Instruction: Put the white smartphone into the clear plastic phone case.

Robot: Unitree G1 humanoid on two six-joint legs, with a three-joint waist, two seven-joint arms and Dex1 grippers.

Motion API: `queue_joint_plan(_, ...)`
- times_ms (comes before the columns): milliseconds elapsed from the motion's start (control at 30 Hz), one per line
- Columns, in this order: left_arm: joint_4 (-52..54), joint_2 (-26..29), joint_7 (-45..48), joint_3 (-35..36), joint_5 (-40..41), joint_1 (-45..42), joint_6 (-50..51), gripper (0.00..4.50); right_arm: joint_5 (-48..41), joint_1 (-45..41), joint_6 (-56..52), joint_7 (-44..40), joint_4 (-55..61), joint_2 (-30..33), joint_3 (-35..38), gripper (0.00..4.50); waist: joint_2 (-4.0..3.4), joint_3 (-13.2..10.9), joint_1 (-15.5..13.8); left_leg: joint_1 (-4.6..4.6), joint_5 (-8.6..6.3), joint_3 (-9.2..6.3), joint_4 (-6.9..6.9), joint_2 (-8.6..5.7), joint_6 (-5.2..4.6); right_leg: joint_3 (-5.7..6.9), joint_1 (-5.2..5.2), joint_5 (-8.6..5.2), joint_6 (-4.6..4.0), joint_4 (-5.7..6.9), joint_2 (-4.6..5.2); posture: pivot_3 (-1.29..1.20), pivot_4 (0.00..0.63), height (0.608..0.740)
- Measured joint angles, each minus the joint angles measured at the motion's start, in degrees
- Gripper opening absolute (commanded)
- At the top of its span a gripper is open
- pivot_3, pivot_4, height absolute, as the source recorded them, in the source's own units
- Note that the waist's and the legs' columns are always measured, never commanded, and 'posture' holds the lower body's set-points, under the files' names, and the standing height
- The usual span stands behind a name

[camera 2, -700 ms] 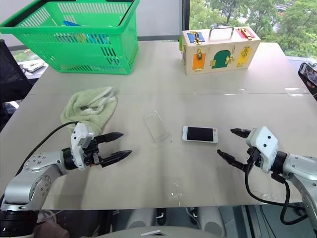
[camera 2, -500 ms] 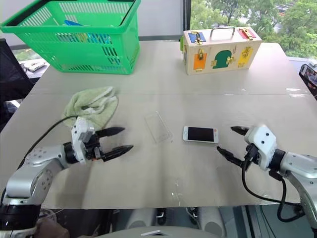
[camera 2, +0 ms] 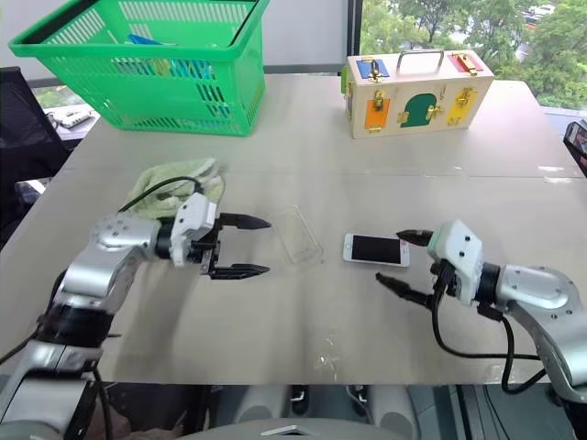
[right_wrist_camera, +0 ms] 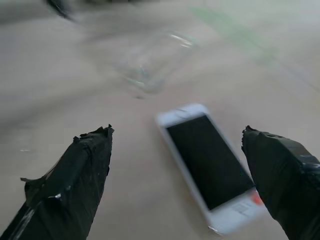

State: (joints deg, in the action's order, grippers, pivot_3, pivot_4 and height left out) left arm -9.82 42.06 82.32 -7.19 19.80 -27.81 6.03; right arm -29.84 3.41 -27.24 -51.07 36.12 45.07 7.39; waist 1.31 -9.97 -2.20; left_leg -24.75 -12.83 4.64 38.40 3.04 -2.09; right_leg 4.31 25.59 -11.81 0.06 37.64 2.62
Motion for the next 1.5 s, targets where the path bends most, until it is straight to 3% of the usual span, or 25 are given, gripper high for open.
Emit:
queue_joint_plan(133, -15.82, -4.43, 7.11, -5.48, -5.31, -9.79, -9.62, 4.49, -3.8, 4.84, 2.77, -1.22, 6.09, -1.23, 3.41, 4.45, 0.07, 0.01, -0.12, -0.04, 0.0, 0.0, 0.04, -0.13, -0.01, 0.02, -0.01, 0.0, 0.03, -0.02, -0.03, 0.0, 0.15, 0.74)
queue_joint_plan(300, -31.03, -7.72, 9.36, -10.54, -8.58, -19.54, -19.87, 4.49, -7.43, 8.74, 3.01, -0.64, 10.17, -1.54, 7.31, 4.45, 0.13, 0.02, 0.02, -0.02, 0.0, -0.04, 0.11, -0.19, -0.02, 0.01, -0.02, 0.01, 0.02, 0.08, -0.01, 0.0, 0.15, 0.74)
queue_joint_plan(333, -34.31, -8.36, 9.43, -11.96, -9.19, -21.75, -22.05, 3.96, -7.83, 9.98, 2.94, -0.36, 10.97, -1.47, 7.87, 4.5, 0.14, 0.03, -0.01, -0.02, 0.0, -0.06, 0.12, -0.2, -0.02, 0.01, -0.03, 0.01, 0.02, 0.1, -0.01, 0.0, 0.15, 0.74)
queue_joint_plan(400, -39.31, -9.25, 9.54, -14.29, -10.5, -24.63, -25.45, 3.31, -8.15, 11.93, 2.86, 0.19, 12.2, -1.43, 8.93, 4.5, 0.14, 0.03, 0.01, -0.02, 0.0, -0.07, 0.12, -0.21, -0.02, 0.01, -0.03, 0.0, 0.02, 0.1, -0.01, 0.0, 0.15, 0.74)
queue_joint_plan(600, -50.49, -11.45, 9.9, -20.73, -12.92, -30.56, -32.94, 0.29, -8.41, 14.77, 2.57, 2.8, 14.81, -1.4, 9.72, 4.5, 0.19, 0.04, 0.09, -0.03, 0.0, -0.12, 0.16, -0.25, -0.02, 0.03, -0.05, 0.0, 0.02, 0.1, 0.01, 0.0, 0.15, 0.74)
queue_joint_plan(633, -50.54, -11.4, 9.9, -21.43, -12.77, -30.76, -33.07, 0.08, -8.42, 15.02, 2.49, 2.97, 15.03, -1.4, 9.86, 4.5, 0.19, 0.04, 0.07, -0.03, 0.0, -0.13, 0.16, -0.24, -0.02, 0.03, -0.05, 0.0, 0.02, 0.1, 0.01, 0.0, 0.15, 0.74)
queue_joint_plan(967, -42.94, -7.08, 9.88, -24.82, -4.35, -27.26, -27.02, 0.08, -8.36, 15.07, 2.42, 4.68, 15.1, -1.08, 9.79, 4.5, 0.2, 0.04, 0.7, -0.04, 0.0, -0.19, 0.17, -0.2, -0.02, 0.0, -0.05, 0.0, 0.02, 0.13, 0.01, 0.0, 0.15, 0.74)
queue_joint_plan(1100, -20.03, -0.76, 7.96, -19.89, 0.26, -19.22, -5.82, 0.08, -7.49, 13.22, 2.49, 4.66, 13.84, -0.77, 8.61, 4.5, 0.21, 0.04, 1.44, -0.03, 0.0, -0.16, 0.19, 0.02, -0.02, -0.21, -0.06, 0.0, 0.02, 0.15, 0.01, 0.0, 0.15, 0.74)
queue_joint_plan(1267, 3.76, 5.56, 1.73, -15.99, 1.4, -8.49, 12.58, 0.08, -5.69, 11.12, 0.85, 6.28, 11.84, -0.34, 6.3, 4.5, 0.17, 0.04, 1.7, 0.09, 0.0, -0.09, 0.17, 0.09, -0.01, -0.35, -0.04, -0.01, 0.01, 0.24, -0.06, 0.0, 0.15, 0.74)
queue_joint_plan(1333, 9.76, 5.52, -0.48, -15.64, 1.73, -5.05, 16.5, 0.08, -4.23, 9.19, -0.51, 7.57, 10.64, 0.21, 4.64, 4.5, 0.18, 0.04, 1.32, 0.08, 0.01, -0.15, 0.19, 0.06, -0.01, -0.35, -0.06, -0.01, 0.0, 0.27, -0.06, 0.0, 0.15, 0.74)
queue_joint_plan(1500, 12.05, 1.58, -5.6, -15.89, -1.91, -2.78, 18.12, 0.08, -0.49, 5.47, -2.67, 9.28, 7.19, 0.75, 0.32, 4.5, 0.18, 0.05, 0.97, 0.07, 0.01, -0.31, 0.33, -0.02, -0.02, -0.36, -0.18, 0.0, 0.0, 0.27, -0.12, 0.0, 0.15, 0.74)
